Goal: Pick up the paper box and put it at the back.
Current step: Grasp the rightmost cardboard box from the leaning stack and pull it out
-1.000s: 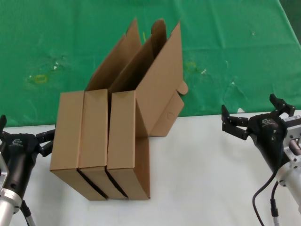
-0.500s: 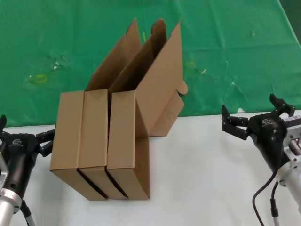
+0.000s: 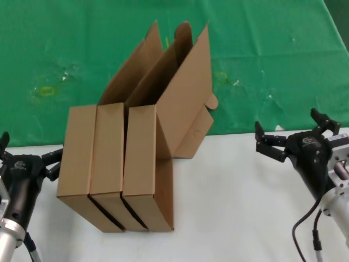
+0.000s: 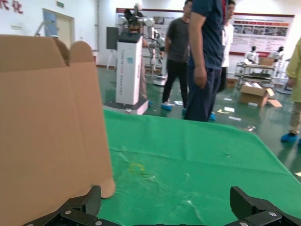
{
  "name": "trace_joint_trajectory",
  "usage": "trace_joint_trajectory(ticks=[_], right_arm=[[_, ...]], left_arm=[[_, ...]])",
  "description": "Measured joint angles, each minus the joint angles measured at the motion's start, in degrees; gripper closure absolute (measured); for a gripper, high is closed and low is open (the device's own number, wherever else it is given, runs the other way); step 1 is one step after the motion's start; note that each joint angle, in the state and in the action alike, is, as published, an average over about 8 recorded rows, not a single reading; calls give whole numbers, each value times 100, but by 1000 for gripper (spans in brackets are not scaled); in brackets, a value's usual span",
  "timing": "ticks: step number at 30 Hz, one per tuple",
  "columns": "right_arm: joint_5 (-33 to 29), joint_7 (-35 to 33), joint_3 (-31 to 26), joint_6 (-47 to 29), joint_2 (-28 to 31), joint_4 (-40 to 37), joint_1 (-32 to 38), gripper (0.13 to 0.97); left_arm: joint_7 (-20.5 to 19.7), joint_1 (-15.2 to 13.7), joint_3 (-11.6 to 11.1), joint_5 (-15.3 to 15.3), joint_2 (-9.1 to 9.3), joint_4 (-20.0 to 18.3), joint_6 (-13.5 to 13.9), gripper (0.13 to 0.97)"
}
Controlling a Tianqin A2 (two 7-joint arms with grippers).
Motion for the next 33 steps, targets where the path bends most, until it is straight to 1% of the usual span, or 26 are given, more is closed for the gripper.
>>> trace_joint_trajectory(ticks=[3, 5, 8, 10, 12, 16, 18, 21, 24, 25, 29, 33], right_arm=[[155, -287, 199, -389, -135, -22, -8, 129], [365, -556, 336, -780, -201, -54, -19, 129], [859, -979, 440, -1476, -150, -146, -35, 129], [1282, -1233, 400, -1969, 18, -249, -36, 129], [1788, -1489, 261, -2504, 302, -400, -13, 129], [2778, -1954, -231, -3560, 1004, -809, 153, 129], [3191, -2151, -521, -4091, 1340, -1040, 298, 129], [3562, -2332, -910, -4868, 1716, -1378, 581, 129], [3597, -2397, -1184, -5610, 1903, -1689, 900, 129], [3550, -2412, -1255, -5846, 1930, -1787, 1010, 129], [3185, -2507, -1478, -6655, 1905, -2150, 1429, 129], [2781, -2653, -1648, -7171, 1770, -2449, 1773, 129]], left_arm=[[0, 0, 0, 0, 0, 0, 0, 181], [0, 0, 0, 0, 0, 0, 0, 197], [0, 0, 0, 0, 0, 0, 0, 242], [0, 0, 0, 0, 0, 0, 0, 273], [0, 0, 0, 0, 0, 0, 0, 303], [0, 0, 0, 0, 0, 0, 0, 303], [0, 0, 0, 0, 0, 0, 0, 352], [0, 0, 0, 0, 0, 0, 0, 424], [0, 0, 0, 0, 0, 0, 0, 497], [0, 0, 0, 0, 0, 0, 0, 497], [0, 0, 0, 0, 0, 0, 0, 606], [0, 0, 0, 0, 0, 0, 0, 716]])
